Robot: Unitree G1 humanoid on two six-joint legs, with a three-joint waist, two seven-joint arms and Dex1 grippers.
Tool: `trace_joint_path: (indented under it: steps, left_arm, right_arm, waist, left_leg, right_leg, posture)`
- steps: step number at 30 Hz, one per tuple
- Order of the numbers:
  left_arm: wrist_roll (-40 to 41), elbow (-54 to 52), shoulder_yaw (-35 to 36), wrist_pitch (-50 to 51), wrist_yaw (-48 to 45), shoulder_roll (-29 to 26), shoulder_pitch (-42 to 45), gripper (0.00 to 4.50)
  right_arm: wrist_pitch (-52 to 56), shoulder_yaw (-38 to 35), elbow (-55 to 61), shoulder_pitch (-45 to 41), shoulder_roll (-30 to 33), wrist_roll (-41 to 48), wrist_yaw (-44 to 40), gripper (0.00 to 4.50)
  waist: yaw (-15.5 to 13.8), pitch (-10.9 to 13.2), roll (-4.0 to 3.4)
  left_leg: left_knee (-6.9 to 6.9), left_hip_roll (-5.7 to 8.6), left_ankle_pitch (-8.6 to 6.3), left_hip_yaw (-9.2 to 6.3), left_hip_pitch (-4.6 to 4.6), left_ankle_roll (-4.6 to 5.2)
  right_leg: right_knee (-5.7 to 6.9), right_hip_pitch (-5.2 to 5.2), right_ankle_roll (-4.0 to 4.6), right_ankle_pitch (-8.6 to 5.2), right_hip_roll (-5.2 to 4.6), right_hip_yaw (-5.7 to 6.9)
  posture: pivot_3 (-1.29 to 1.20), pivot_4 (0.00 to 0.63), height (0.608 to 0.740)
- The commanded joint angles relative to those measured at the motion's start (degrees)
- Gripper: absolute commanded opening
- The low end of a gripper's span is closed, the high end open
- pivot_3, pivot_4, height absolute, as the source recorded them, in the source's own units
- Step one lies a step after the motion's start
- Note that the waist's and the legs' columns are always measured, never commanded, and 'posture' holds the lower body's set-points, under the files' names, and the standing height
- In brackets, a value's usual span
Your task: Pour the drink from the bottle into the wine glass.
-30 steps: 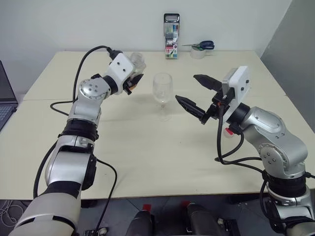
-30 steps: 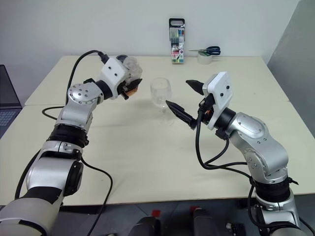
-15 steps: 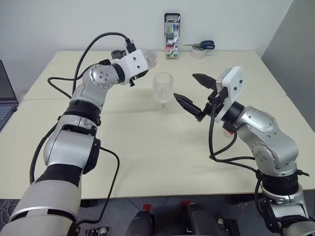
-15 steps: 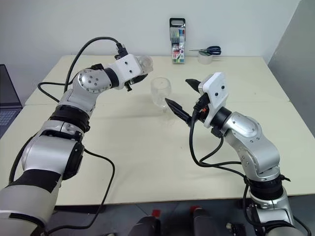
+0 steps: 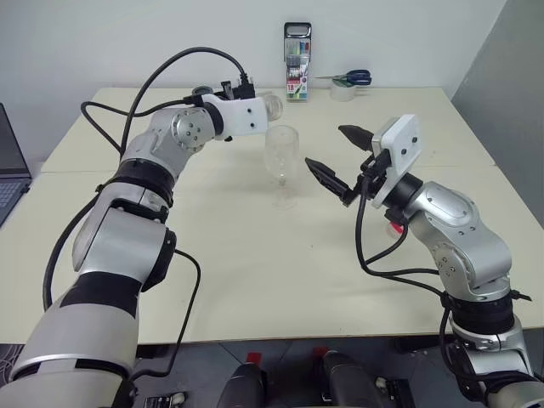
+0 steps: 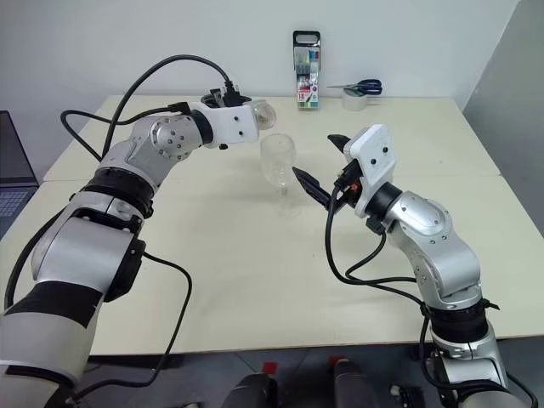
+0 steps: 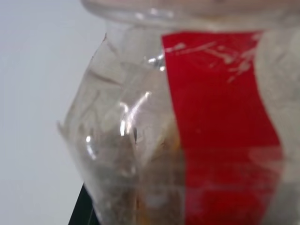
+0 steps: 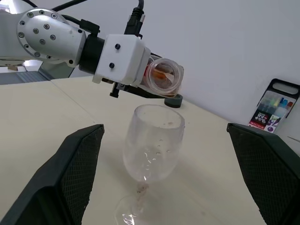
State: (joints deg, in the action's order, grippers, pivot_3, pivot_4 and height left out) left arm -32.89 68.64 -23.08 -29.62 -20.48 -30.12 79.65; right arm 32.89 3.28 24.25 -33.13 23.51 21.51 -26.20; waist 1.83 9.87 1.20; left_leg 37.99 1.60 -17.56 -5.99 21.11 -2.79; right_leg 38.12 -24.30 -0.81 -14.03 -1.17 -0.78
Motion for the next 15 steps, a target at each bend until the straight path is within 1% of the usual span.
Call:
trace_joint_path:
  steps: [1,15]
  left_arm:
    - [-2.4,-0.1,-1.3,-1.9,3.1,-1.3,3.9,1.64]
    - [-6.9,2.2,-4.2,-3.5,6.9,-1.9,6.6,1.64]
  right_arm:
    - [-1.5,-1.3,1.0,-1.5,-0.4,0.0,0.0,4.50]
    - [-1.3,-1.6,1.1,-1.8,-0.8,0.3,-0.3,4.50]
  waist:
    - [0.0,0.0,0.00]
    - [0.0,0.0,0.00]
  left_leg:
    - [0.00,0.00,0.00,0.00,0.00,0.00]
    - [0.01,0.07,0.00,0.02,0.01,0.00]
  right_leg:
    - [0.00,0.00,0.00,0.00,0.00,0.00]
    - [0.02,-0.02,0.00,0.00,0.00,0.00]
  posture:
    - [0.00,0.150,0.740]
    - [0.00,0.150,0.740]
